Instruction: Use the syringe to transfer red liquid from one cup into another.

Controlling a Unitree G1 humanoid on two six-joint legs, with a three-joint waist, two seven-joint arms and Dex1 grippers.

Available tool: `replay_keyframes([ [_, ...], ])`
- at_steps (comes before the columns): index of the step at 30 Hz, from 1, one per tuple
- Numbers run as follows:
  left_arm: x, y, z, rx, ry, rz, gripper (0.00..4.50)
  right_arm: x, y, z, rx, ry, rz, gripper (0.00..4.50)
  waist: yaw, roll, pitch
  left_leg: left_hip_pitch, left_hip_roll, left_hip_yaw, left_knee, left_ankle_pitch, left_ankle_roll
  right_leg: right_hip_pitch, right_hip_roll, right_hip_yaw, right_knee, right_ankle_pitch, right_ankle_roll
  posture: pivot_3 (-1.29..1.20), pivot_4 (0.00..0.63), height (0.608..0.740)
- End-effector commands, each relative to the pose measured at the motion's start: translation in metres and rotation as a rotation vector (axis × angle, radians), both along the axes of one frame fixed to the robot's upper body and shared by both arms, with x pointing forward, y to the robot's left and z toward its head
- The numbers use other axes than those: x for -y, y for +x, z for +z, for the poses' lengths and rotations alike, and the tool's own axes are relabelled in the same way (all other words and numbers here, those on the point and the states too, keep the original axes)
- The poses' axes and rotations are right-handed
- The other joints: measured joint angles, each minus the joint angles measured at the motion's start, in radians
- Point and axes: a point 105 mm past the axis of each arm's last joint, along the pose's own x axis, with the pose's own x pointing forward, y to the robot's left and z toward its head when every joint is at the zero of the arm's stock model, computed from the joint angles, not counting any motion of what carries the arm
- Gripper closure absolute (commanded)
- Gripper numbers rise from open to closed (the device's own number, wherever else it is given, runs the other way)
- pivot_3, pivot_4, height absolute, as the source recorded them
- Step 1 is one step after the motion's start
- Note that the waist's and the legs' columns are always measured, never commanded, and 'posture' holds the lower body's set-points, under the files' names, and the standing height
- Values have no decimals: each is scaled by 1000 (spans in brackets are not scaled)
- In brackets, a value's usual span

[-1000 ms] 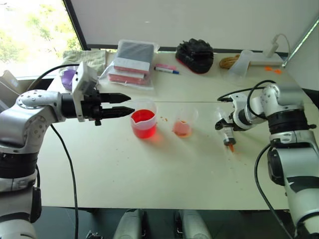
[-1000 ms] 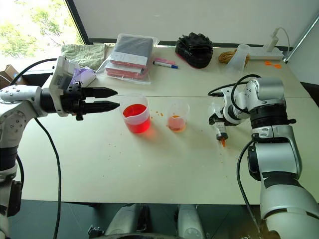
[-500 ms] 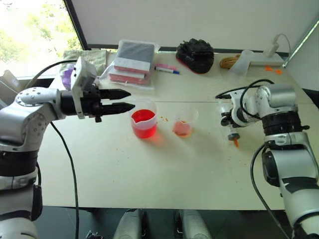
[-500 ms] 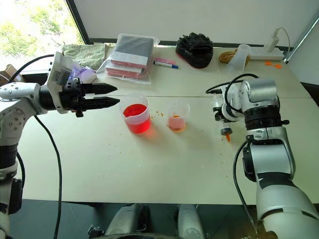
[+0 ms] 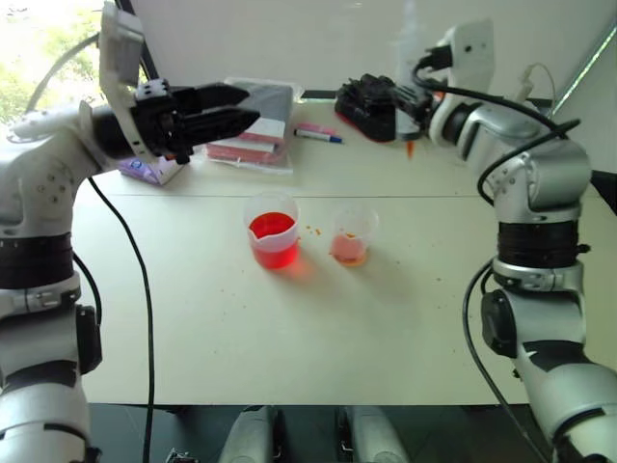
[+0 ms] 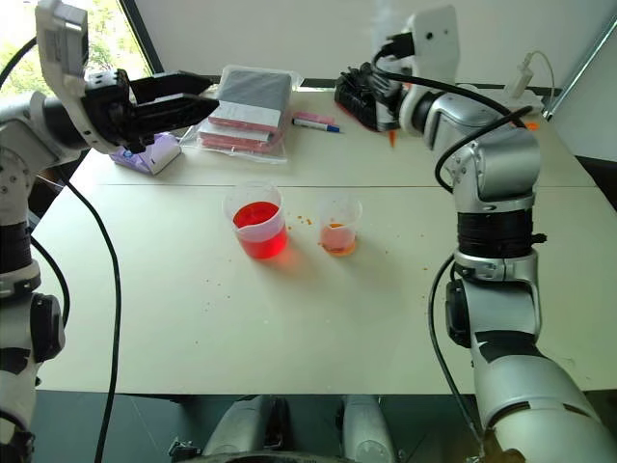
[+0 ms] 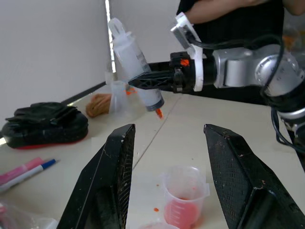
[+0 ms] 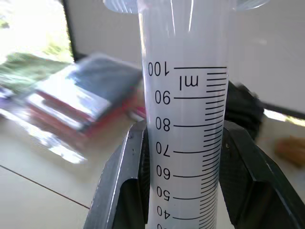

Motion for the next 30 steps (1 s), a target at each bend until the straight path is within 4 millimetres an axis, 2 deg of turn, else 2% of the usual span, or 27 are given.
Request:
replay_keyframes([
  [1, -3, -10, 23, 59, -23, -4, 2102, -42, -38, 16, 153, 79, 267, 3168, 1, 0, 0, 0, 0, 0, 0, 0, 0, 0, 0, 0, 0, 0, 0, 0, 150, 740],
  [5, -7, -17, 31, 71, -3, 7, 2102, -73, -60, 11, 208, 169, 459, 3168, 5, 0, 0, 0, -1, 0, 1, 0, 0, 1, -1, 0, 0, 0, 0, 0, 150, 740],
  [8, -12, -21, 33, 76, 14, 24, 2102, -86, -65, 5, 191, 218, 532, 3168, 3, 0, 0, 0, -1, 0, 1, 0, 0, 1, -1, 0, 0, 0, 0, 0, 150, 740],
  [11, -15, -22, 34, 74, 12, 51, 2102, -98, -66, -15, 151, 222, 597, 3168, 1, 0, 0, 0, -1, -1, 1, 1, -2, 1, -1, 0, 0, 0, 0, 0, 150, 740],
  [16, -11, -23, 27, 57, 15, 49, 2102, -116, -60, -47, 121, 183, 585, 3168, 0, 0, 0, 0, -1, -1, 1, 3, -6, 1, -1, 0, 0, 0, 0, 0, 150, 740],
  [19, -8, -23, 23, 40, 13, 43, 2102, -119, -49, -64, 105, 182, 525, 3168, 0, 0, 0, 0, -1, -1, 1, 4, -6, 1, -1, 0, 0, 0, 0, 0, 150, 740],
  [25, -5, -22, 15, 7, 23, 32, 2102, -110, -28, -79, 126, 243, 345, 3168, -1, 0, 0, 0, -1, -1, 1, 4, -8, 1, -1, 0, 0, 0, 0, 0, 150, 740],
  [30, -4, -18, 5, -17, 44, 31, 2102, -109, -28, -96, 134, 227, 292, 3168, -1, 0, 0, 0, -1, -1, 0, 5, -8, 1, -1, 0, 0, 0, 0, 0, 150, 740],
])
